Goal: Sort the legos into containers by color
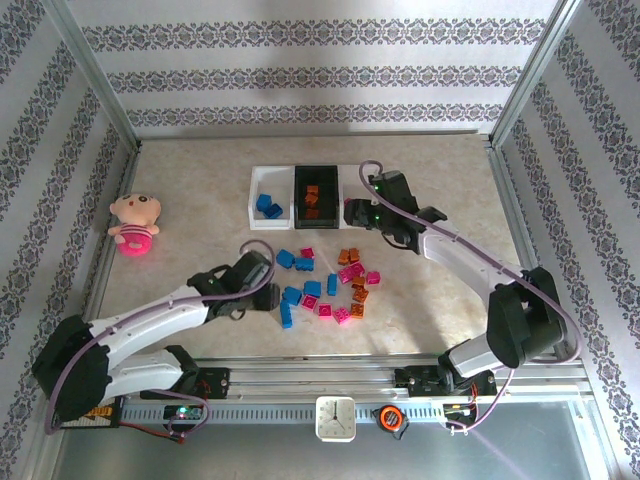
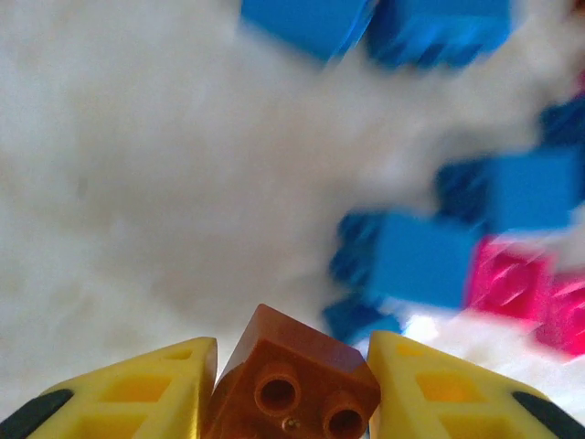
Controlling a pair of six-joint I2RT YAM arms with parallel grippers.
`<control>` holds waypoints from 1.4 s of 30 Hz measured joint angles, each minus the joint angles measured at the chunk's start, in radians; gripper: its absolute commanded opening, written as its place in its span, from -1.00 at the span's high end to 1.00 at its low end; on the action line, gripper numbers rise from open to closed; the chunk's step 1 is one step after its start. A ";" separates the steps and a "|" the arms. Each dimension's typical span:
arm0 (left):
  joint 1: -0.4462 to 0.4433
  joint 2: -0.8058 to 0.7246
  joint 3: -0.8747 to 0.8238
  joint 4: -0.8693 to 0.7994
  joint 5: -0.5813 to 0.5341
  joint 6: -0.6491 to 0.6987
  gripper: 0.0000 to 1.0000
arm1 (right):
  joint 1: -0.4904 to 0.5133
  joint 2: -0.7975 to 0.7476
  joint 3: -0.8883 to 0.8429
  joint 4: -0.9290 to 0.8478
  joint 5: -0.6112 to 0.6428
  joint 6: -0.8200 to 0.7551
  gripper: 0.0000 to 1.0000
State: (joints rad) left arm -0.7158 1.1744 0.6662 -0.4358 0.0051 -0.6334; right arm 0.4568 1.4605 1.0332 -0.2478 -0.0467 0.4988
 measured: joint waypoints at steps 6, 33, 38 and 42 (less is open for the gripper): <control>0.109 0.304 0.336 0.130 0.034 0.098 0.23 | -0.010 -0.069 -0.091 0.010 0.000 0.007 -0.27; 0.198 0.731 0.852 0.233 0.135 0.186 -0.77 | -0.009 -0.259 -0.395 -0.034 -0.051 0.052 -0.37; 0.134 0.446 0.605 0.340 0.168 0.167 -0.99 | 0.000 -0.187 -0.395 -0.042 -0.048 0.060 -0.33; 0.095 0.277 0.393 0.397 0.179 0.145 -0.99 | 0.013 -0.143 -0.395 -0.048 -0.047 0.072 -0.32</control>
State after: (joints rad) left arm -0.6205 1.4509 1.0588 -0.0383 0.1841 -0.4885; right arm 0.4694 1.3170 0.6380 -0.2958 -0.0940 0.5709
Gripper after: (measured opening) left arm 0.994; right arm 0.661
